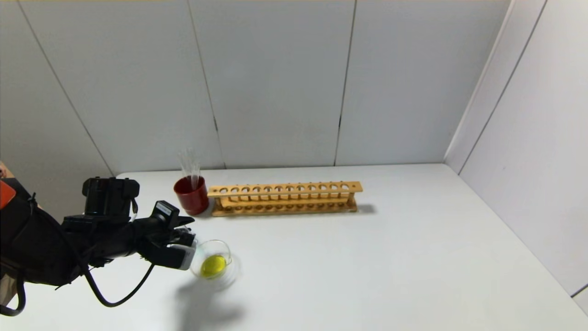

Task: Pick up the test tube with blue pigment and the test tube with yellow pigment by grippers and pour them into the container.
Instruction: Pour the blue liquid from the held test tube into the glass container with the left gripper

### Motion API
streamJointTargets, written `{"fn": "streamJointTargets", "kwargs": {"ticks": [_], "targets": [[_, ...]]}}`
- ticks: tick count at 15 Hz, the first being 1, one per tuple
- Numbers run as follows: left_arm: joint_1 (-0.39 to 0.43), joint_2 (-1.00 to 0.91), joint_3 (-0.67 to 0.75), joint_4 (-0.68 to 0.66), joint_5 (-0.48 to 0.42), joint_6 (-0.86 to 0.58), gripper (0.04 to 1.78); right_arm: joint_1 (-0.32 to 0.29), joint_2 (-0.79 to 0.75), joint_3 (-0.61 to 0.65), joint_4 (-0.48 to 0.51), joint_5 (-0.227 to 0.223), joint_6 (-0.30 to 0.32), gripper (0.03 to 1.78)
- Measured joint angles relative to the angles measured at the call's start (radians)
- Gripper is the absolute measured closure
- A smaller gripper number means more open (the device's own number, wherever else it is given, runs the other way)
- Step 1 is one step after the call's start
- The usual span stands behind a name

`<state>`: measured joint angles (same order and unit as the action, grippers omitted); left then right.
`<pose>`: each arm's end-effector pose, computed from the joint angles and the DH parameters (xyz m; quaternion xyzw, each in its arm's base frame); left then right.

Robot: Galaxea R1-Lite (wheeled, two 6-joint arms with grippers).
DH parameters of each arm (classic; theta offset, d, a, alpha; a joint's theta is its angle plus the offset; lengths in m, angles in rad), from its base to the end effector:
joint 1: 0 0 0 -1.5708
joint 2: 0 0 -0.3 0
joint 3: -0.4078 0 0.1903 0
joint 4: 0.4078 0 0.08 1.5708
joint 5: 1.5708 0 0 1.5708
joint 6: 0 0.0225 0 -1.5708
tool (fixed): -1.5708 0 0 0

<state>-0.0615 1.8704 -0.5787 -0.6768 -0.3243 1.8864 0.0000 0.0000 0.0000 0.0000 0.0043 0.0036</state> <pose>0.2910 -0.0251 0.0810 0.7339 0.0283 -0.3501 0.5814 -0.0228 0.0001 0.0755 0.0018 0.0000 0.0021 1.0000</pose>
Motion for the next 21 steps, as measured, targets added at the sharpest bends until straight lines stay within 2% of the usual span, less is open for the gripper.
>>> {"fn": "streamJointTargets", "kwargs": {"ticks": [10,15,21], "targets": [[-0.005,-0.008,0.019,-0.023,0.013,0.085,1.48,0.0,0.0,0.0,0.0,0.0,0.0,0.06],[-0.057,-0.01,0.058,-0.03,0.064,0.074,1.48,0.0,0.0,0.0,0.0,0.0,0.001,0.06],[-0.081,-0.002,0.064,-0.088,0.108,0.083,1.48,0.0,0.0,0.0,0.0,0.0,0.0,0.06]]}}
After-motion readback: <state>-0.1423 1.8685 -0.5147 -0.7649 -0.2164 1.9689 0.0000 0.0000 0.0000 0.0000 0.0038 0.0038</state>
